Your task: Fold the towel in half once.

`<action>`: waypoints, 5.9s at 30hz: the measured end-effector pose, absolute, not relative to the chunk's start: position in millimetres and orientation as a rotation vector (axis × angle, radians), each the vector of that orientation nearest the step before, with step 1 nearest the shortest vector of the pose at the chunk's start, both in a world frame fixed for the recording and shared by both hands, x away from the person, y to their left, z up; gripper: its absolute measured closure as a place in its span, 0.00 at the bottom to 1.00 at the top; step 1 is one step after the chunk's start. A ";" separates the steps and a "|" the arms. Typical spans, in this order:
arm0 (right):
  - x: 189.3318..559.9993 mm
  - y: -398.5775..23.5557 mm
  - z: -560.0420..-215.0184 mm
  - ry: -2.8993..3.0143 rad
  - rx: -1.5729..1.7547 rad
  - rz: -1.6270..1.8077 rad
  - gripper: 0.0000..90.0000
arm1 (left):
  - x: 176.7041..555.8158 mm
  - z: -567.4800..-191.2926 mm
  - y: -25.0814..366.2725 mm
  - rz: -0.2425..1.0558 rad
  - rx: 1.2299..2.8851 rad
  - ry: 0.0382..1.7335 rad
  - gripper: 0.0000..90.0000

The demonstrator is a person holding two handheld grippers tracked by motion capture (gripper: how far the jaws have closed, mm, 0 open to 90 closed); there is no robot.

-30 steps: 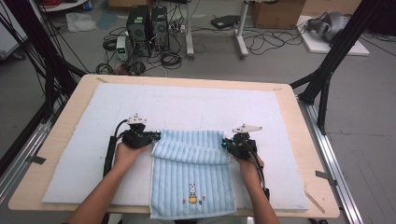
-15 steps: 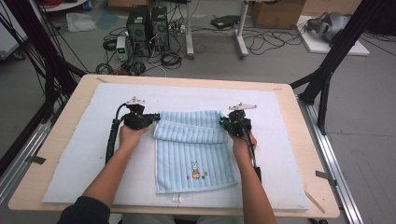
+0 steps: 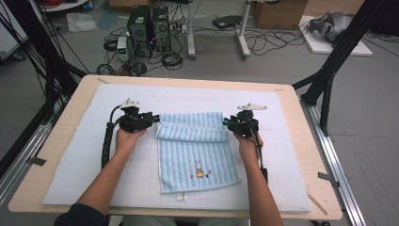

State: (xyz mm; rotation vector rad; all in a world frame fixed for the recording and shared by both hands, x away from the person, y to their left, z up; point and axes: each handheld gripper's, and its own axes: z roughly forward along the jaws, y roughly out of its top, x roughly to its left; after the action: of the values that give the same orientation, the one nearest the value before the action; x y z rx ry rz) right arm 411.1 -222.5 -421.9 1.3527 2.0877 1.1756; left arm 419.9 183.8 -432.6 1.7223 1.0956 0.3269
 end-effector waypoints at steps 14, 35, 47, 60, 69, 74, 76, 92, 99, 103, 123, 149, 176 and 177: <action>385.9 -228.4 -413.7 2.143 1.282 1.202 0.68 | 419.9 -450.3 147.6 0.406 1.941 1.029 0.77; 391.8 -228.0 -428.2 2.329 1.299 1.175 0.97 | 379.7 -430.5 162.6 0.273 1.788 0.909 0.93; 354.1 -241.7 -412.6 2.240 1.173 1.273 0.97 | 339.9 -426.0 173.9 0.234 1.769 0.841 0.94; 307.7 -254.1 -411.7 2.226 1.106 1.311 0.97 | 298.6 -430.2 166.8 0.147 1.814 0.763 0.94; 283.2 -265.0 -419.2 2.254 1.106 1.310 0.99 | 277.0 -432.5 165.3 0.093 1.838 0.713 0.93; 273.3 -268.9 -422.6 2.266 1.109 1.262 0.99 | 269.4 -436.3 164.8 0.064 1.857 0.698 0.93; 275.0 -271.5 -422.9 2.247 1.131 1.276 0.94 | 269.7 -437.1 164.0 0.072 1.857 0.694 0.81; 329.3 -242.3 -436.0 2.200 1.320 1.157 0.61 | 347.3 -442.0 176.1 0.255 1.760 1.149 0.51; 337.4 -235.2 -447.3 2.271 1.345 1.114 0.79 | 353.9 -453.3 154.7 0.299 1.865 1.157 0.62; 336.0 -235.2 -447.7 2.290 1.373 1.146 0.92 | 356.5 -453.4 153.3 0.290 1.877 1.168 0.92; 325.7 -233.0 -441.1 2.075 1.453 1.238 0.61 | 392.1 -446.2 164.2 0.278 1.858 1.191 0.57; 400.1 -203.8 -447.0 2.133 1.443 1.087 0.94 | 416.4 -452.2 155.4 0.371 1.848 1.193 0.92; 325.2 -237.7 -418.6 2.144 1.281 1.229 0.41 | 345.6 -444.1 197.0 0.213 1.862 0.985 0.44; 322.7 -238.9 -419.5 2.143 1.273 1.227 0.40 | 342.7 -444.6 197.2 0.207 1.855 0.984 0.45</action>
State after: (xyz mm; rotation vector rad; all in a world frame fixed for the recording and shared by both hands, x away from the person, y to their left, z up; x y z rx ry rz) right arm 322.7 -238.9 -419.5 1.2730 2.1432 1.2270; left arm 342.7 197.2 -444.6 1.8553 0.9841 0.2068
